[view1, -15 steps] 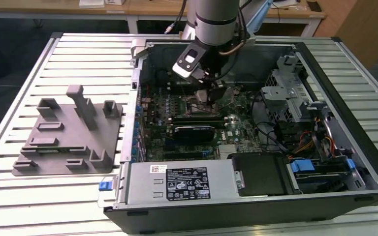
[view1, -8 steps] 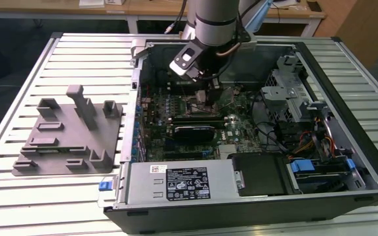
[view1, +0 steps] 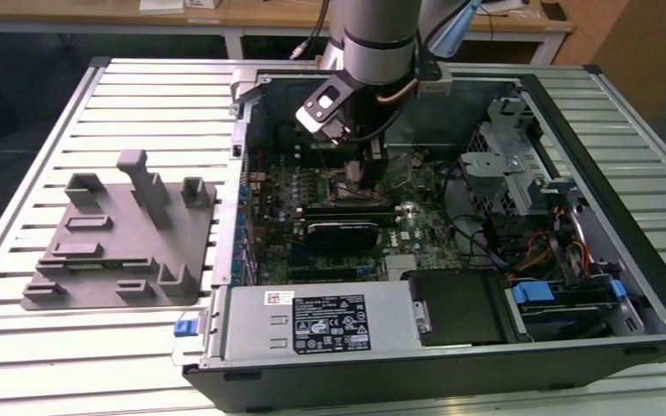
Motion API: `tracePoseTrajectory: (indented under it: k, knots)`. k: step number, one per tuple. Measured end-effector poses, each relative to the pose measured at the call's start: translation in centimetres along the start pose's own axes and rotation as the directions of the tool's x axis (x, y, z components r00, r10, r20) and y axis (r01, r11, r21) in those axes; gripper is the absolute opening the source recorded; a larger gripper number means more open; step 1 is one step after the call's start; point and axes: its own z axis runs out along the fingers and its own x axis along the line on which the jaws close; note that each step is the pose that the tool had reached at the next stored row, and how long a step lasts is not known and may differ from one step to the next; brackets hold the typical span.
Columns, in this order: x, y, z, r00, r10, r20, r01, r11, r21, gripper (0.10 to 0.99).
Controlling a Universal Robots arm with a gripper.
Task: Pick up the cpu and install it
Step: 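Place the cpu into insertion slot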
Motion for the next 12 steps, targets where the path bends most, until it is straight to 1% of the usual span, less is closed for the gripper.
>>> tracePoseTrajectory:
  k: [12]
  knots:
    - [0.0,-0.13,0.81,0.9998,-0.019,-0.0013,0.019,0.9998,0.0,0.545]
